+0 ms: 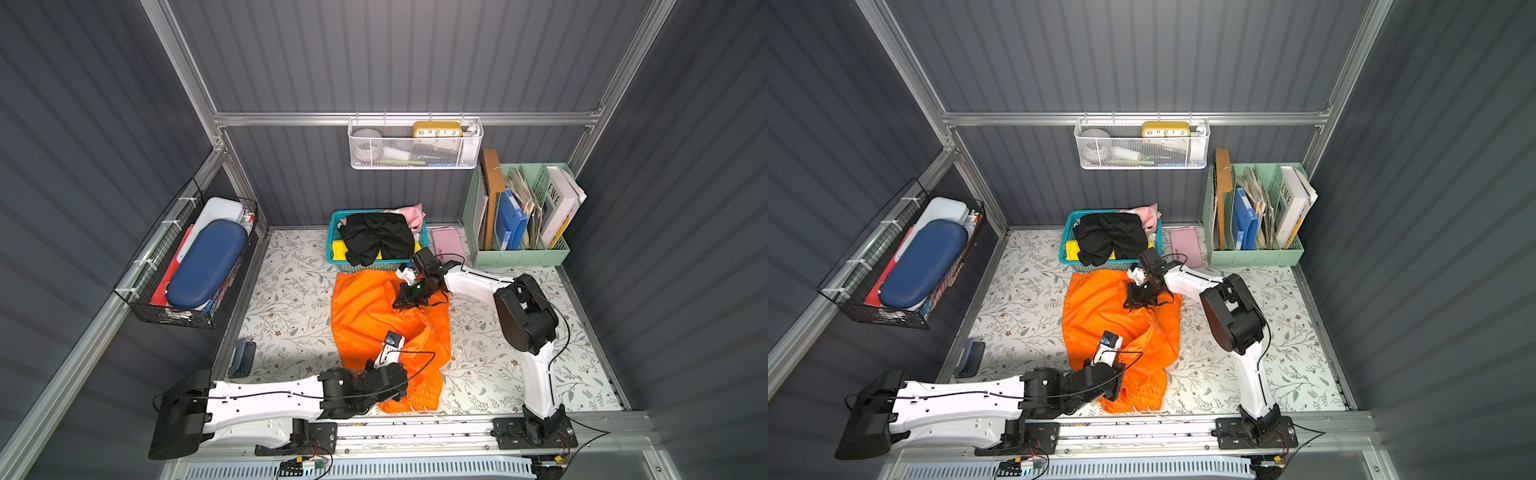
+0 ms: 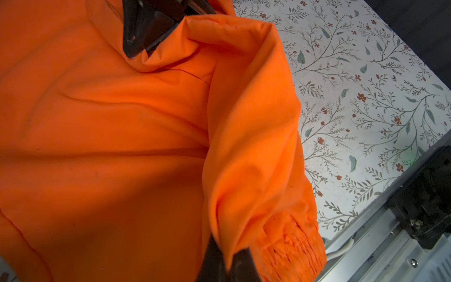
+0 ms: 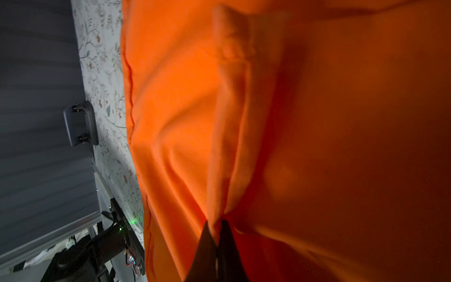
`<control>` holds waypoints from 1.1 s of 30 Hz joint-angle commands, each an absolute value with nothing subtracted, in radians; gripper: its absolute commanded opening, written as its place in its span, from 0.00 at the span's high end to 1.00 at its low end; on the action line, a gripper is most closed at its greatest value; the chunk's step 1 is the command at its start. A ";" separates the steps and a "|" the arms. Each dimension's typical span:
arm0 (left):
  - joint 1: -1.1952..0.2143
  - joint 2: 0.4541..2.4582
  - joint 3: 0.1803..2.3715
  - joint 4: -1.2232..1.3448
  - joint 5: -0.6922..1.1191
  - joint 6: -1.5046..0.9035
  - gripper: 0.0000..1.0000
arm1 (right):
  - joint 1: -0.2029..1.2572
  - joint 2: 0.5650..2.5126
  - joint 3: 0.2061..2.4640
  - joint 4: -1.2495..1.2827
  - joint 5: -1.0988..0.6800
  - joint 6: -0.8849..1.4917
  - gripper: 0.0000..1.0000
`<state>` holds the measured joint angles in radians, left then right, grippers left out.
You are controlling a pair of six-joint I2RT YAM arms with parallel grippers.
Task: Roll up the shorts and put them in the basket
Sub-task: Fold the shorts at the center of the board.
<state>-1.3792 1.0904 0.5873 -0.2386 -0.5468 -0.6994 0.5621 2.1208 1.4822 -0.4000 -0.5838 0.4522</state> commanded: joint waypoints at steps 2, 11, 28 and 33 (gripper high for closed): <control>-1.376 1.071 0.545 -0.142 -0.450 -0.583 1.00 | 0.526 2.100 1.392 -0.360 -0.441 0.563 1.00; -1.376 1.194 0.585 -0.043 -0.323 -0.414 1.00 | 0.340 2.001 1.162 -0.406 -0.343 0.527 1.00; -1.374 1.343 0.756 0.070 -0.304 -0.279 1.00 | 0.376 1.615 1.193 -0.522 -0.218 0.374 1.00; -1.375 1.255 0.704 -0.009 -0.394 -0.391 1.00 | 0.413 1.721 1.402 -0.574 -0.236 0.380 1.00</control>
